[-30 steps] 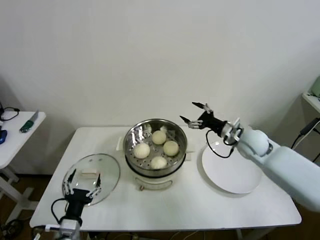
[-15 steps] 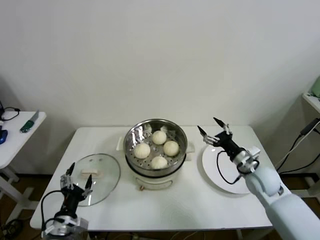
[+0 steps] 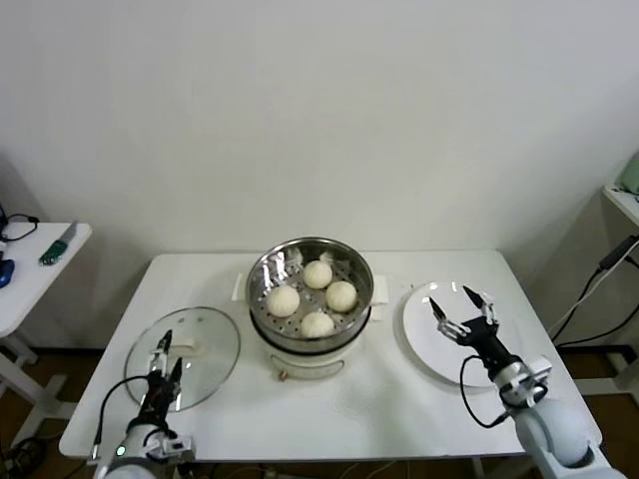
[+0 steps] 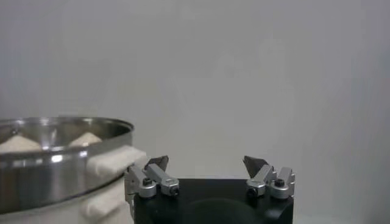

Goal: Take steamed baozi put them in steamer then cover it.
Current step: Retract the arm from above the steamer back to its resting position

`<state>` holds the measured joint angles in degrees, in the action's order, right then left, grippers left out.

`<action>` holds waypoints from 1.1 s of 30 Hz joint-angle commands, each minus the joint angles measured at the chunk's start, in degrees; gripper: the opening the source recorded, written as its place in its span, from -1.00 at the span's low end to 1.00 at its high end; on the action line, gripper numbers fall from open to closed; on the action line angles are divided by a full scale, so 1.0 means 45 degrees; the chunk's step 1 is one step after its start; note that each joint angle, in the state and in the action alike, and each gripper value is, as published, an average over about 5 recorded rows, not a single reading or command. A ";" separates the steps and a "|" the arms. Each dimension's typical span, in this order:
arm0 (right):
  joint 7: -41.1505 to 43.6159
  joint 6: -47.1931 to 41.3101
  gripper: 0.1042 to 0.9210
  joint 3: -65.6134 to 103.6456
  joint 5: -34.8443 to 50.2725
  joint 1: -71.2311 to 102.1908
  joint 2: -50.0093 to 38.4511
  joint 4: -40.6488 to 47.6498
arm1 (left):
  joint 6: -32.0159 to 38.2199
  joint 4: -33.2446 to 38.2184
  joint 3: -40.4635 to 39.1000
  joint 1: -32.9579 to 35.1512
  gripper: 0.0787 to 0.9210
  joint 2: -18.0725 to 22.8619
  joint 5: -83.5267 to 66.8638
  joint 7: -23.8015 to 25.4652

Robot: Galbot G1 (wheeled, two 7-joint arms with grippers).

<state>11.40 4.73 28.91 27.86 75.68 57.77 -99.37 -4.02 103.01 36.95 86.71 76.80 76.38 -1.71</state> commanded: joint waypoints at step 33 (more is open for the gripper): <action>0.1214 0.0603 0.76 0.1505 -0.1616 0.2297 0.1627 0.0325 | 0.0447 -0.4880 -0.0259 -0.4105 0.77 -0.0187 0.1851 -0.1008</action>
<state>16.33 7.23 35.38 21.94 85.37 64.17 -97.99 -2.30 84.01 35.89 70.54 76.16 85.20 -5.31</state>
